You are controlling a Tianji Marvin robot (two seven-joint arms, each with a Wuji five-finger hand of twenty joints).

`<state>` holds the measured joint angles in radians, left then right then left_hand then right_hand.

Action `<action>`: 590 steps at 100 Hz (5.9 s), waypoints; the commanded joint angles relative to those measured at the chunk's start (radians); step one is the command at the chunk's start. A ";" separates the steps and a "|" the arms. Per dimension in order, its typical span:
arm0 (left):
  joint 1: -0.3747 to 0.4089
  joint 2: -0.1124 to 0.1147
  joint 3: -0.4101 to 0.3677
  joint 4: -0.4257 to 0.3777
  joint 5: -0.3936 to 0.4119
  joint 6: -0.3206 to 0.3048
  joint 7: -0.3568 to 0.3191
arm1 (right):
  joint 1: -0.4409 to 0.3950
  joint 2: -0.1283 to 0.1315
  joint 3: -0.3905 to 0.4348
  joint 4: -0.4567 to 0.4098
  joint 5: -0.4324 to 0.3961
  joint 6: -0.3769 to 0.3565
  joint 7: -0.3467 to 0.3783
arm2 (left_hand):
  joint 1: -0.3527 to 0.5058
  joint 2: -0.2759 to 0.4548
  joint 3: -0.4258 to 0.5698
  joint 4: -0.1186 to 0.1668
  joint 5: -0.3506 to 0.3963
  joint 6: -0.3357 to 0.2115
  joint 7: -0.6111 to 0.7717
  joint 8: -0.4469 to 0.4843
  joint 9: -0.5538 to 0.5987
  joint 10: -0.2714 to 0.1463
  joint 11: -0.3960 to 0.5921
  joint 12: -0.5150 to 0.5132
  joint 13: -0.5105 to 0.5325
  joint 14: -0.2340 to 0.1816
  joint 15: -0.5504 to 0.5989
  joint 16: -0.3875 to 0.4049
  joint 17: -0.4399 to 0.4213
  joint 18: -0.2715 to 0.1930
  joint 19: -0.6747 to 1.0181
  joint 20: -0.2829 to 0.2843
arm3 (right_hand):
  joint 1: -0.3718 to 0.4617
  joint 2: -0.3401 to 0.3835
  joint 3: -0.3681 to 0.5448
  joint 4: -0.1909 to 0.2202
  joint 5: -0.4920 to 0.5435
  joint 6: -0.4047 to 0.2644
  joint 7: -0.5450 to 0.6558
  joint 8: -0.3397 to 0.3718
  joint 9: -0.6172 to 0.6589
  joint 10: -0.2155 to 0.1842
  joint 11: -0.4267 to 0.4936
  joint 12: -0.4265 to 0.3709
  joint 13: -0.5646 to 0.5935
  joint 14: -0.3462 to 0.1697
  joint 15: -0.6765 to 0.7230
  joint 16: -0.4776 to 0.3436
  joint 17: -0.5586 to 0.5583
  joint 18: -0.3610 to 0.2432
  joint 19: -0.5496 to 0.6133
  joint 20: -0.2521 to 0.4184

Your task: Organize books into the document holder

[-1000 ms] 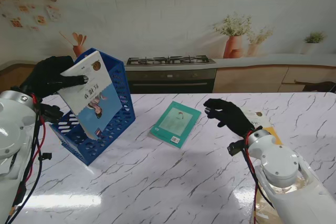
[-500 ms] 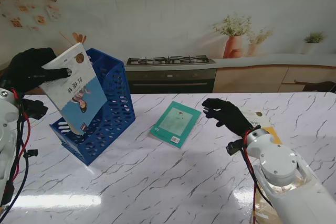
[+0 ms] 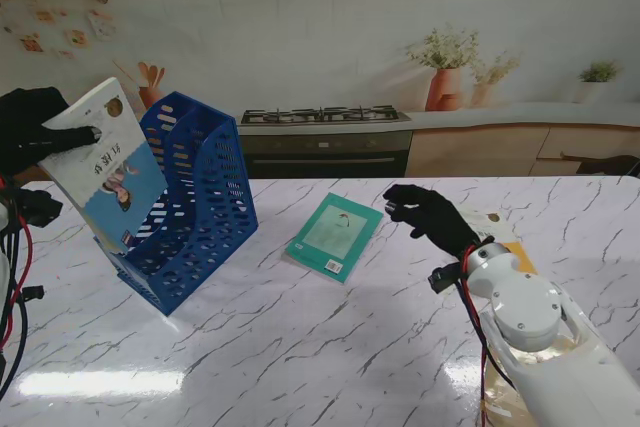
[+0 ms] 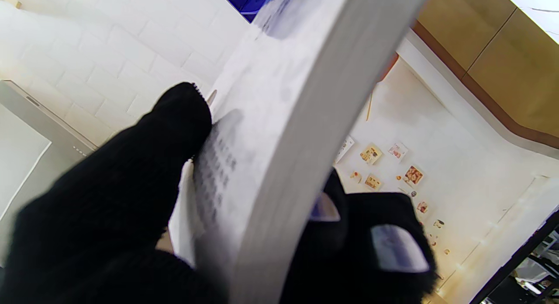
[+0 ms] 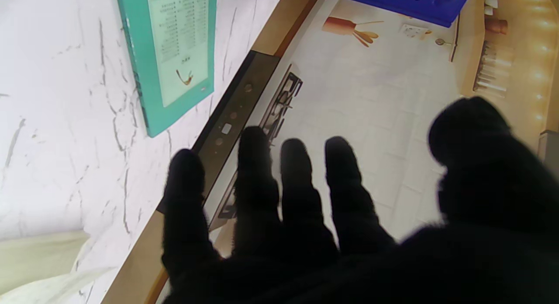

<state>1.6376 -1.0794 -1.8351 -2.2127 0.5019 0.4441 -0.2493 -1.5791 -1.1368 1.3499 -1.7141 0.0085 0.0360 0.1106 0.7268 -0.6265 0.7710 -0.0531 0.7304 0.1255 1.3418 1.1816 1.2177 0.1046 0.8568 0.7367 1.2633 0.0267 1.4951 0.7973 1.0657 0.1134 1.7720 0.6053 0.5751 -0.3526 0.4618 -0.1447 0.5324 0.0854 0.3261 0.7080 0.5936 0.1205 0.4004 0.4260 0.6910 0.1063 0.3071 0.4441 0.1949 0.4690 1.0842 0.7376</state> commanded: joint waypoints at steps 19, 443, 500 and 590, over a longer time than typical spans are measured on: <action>-0.048 0.000 0.023 0.074 0.050 -0.023 -0.004 | 0.008 -0.009 -0.009 0.012 0.002 0.008 0.002 | 0.047 0.031 0.134 0.078 0.015 -0.028 0.087 0.037 0.123 0.031 0.038 0.012 0.011 -0.081 0.067 -0.006 0.025 -0.046 0.296 -0.011 | -0.036 0.000 -0.011 0.057 -0.014 -0.014 -0.003 -0.006 -0.008 -0.027 -0.009 -0.007 0.006 -0.014 -0.008 -0.008 0.003 -0.006 0.024 0.021; -0.184 0.001 0.175 0.817 0.062 -0.616 0.156 | 0.032 -0.012 -0.028 0.066 0.024 0.049 0.013 | -0.024 0.091 -0.157 -0.062 -0.212 -0.143 -0.256 -0.607 -0.276 -0.013 -0.282 -0.200 -0.412 0.202 -0.800 -0.099 -0.686 0.235 -0.466 0.034 | -0.030 0.036 -0.046 0.063 -0.021 -0.013 -0.006 -0.011 -0.016 -0.026 -0.021 -0.010 -0.005 -0.010 -0.016 -0.010 -0.013 -0.002 -0.002 0.015; -0.142 0.001 0.145 0.718 0.074 -0.561 0.141 | 0.023 -0.012 -0.019 0.063 0.024 0.046 0.011 | -0.193 0.204 -0.209 -0.016 -0.239 -0.046 -0.709 -0.764 -0.526 0.021 -0.520 -0.325 -0.766 0.251 -1.241 -0.319 -1.130 0.241 -1.106 -0.189 | -0.014 0.048 -0.070 0.063 -0.027 -0.009 -0.010 -0.012 -0.026 -0.025 -0.017 -0.009 -0.015 -0.014 -0.016 -0.009 -0.015 -0.011 -0.003 0.012; -0.036 -0.023 0.087 0.357 0.020 -0.426 0.166 | 0.009 -0.011 -0.004 0.053 0.018 0.030 0.009 | -0.156 0.284 -0.423 -0.003 -0.247 -0.047 -0.853 -0.814 -0.627 0.038 -0.617 -0.360 -0.829 0.254 -1.300 -0.348 -1.122 0.279 -1.354 -0.173 | -0.025 0.043 -0.055 0.063 -0.022 -0.010 -0.008 -0.012 -0.018 -0.028 -0.024 -0.009 -0.010 -0.013 -0.021 -0.010 -0.016 -0.006 -0.005 0.013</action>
<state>1.5973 -1.0910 -1.7612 -1.8174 0.5331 0.0369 -0.0851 -1.5594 -1.1428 1.3470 -1.6506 0.0258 0.0720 0.1213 0.5699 -0.3751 0.3853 -0.0812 0.4967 0.0824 0.5018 0.3821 0.6159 0.1335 0.2588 0.3901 0.4312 0.2814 0.1932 0.4357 -0.0531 0.3700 0.4532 0.4116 0.5647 -0.3171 0.4071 -0.1447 0.5324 0.0856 0.3261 0.7080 0.5928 0.1186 0.3853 0.4257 0.6905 0.1063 0.3058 0.4439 0.1838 0.4690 1.0831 0.7577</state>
